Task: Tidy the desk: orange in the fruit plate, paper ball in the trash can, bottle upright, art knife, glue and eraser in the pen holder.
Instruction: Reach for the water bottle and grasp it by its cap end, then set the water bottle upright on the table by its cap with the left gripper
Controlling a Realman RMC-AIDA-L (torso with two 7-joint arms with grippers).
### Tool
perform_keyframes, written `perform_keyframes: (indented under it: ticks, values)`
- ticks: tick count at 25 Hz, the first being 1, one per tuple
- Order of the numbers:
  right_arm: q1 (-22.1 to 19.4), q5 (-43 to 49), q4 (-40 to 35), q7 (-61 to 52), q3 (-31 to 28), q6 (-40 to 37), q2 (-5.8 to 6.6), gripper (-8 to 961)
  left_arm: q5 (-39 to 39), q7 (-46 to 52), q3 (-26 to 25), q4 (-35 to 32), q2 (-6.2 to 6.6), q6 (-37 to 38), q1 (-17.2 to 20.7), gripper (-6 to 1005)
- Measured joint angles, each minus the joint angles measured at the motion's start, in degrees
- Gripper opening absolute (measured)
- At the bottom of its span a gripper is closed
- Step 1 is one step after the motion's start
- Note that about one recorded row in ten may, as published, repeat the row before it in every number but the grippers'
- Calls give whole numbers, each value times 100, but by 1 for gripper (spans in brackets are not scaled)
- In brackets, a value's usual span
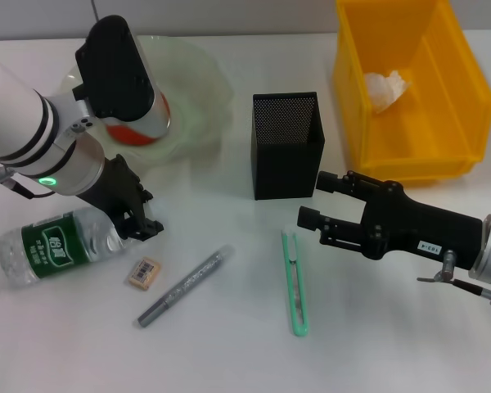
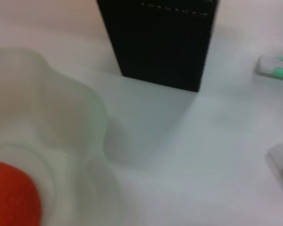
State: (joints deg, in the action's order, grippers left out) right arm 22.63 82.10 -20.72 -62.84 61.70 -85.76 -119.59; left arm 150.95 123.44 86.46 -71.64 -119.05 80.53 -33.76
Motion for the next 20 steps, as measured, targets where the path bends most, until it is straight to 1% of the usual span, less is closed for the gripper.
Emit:
perform_keyframes:
  ticks: [4,9,12,15,20]
  values:
    - [-19,-46,8,0,0,0,-2,768,13,18,-34,-59,3,-30,33,445]
    - [-39,-54,12,0,0,-4,-3,768,-88,31,-74,-465,22,11,213,445]
    - [-29,-63,70,0,0,-9,-3,769,-325,-5,-156,-985,33,27,464,445]
    - [-3,-71,122,0,0,-17,0,769,-759,-65,-404,-1398,44,37,712,446]
    - [3,-73,123,0,0,-36,3,769,-1501,-323,-862,-1491,49,52,983,446]
